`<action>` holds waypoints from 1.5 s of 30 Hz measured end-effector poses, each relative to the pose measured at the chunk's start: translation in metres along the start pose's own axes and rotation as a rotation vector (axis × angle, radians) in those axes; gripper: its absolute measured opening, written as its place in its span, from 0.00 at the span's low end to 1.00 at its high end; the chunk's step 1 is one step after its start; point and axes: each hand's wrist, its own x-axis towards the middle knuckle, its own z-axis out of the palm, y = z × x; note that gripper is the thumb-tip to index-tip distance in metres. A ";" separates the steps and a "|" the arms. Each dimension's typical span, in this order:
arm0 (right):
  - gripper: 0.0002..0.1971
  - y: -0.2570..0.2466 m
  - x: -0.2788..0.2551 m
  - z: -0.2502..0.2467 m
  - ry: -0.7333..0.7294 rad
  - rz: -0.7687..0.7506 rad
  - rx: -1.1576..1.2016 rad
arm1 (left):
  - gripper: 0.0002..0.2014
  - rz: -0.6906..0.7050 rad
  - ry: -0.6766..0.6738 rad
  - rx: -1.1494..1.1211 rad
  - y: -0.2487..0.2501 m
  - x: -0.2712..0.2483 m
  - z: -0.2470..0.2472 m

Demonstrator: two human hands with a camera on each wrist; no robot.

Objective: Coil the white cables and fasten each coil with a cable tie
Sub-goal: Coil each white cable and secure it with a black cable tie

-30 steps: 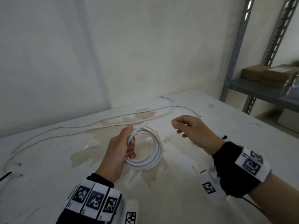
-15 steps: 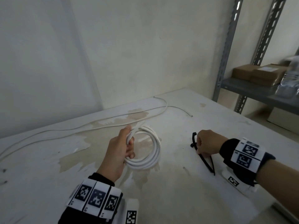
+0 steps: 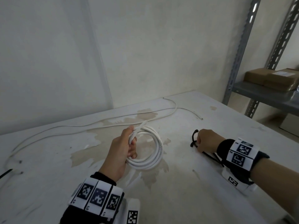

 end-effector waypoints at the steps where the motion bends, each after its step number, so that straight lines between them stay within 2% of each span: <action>1: 0.12 0.000 -0.001 0.000 -0.002 0.007 -0.013 | 0.22 -0.002 0.002 -0.002 0.000 0.000 -0.001; 4: 0.04 -0.001 -0.005 -0.001 0.020 0.013 -0.062 | 0.22 -0.005 0.009 -0.003 -0.001 -0.001 -0.004; 6: 0.15 -0.004 -0.006 0.001 0.045 0.021 -0.064 | 0.22 -0.007 0.019 -0.007 0.000 -0.001 -0.006; 7: 0.17 -0.005 -0.006 0.002 0.047 0.016 -0.056 | 0.22 -0.007 0.021 -0.010 0.001 -0.002 -0.008; 9: 0.16 -0.007 -0.008 0.001 0.059 0.000 -0.035 | 0.22 0.000 0.020 -0.013 0.002 -0.002 -0.010; 11: 0.08 -0.010 -0.011 -0.003 0.112 -0.022 0.045 | 0.21 0.009 0.021 -0.011 0.003 -0.002 -0.014; 14: 0.08 -0.016 -0.017 -0.013 0.244 -0.050 0.256 | 0.21 0.024 0.032 -0.004 0.005 -0.001 -0.020; 18: 0.08 -0.038 -0.028 -0.026 0.352 -0.192 0.552 | 0.21 0.040 0.064 -0.005 0.006 0.001 -0.025; 25: 0.05 -0.101 -0.059 -0.018 0.405 -0.522 0.797 | 0.20 0.051 0.189 0.021 0.006 0.002 -0.046; 27: 0.10 -0.117 -0.067 -0.010 0.368 -0.568 0.872 | 0.20 0.061 0.232 0.029 0.006 0.001 -0.054; 30: 0.13 -0.138 -0.076 0.006 0.214 -0.584 0.897 | 0.20 0.083 0.272 0.024 0.007 0.001 -0.067; 35: 0.02 -0.164 -0.080 0.031 -0.047 -0.489 0.847 | 0.17 0.159 0.317 0.041 0.009 -0.004 -0.081; 36: 0.02 -0.169 -0.081 0.033 -0.081 -0.464 0.850 | 0.16 0.177 0.326 0.038 0.009 -0.005 -0.083; 40: 0.08 -0.190 -0.083 0.034 -0.158 -0.421 0.920 | 0.07 0.217 0.356 0.031 0.007 -0.006 -0.088; 45: 0.12 -0.213 -0.090 0.031 -0.147 -0.463 1.120 | 0.10 0.259 0.297 0.053 0.002 -0.009 -0.090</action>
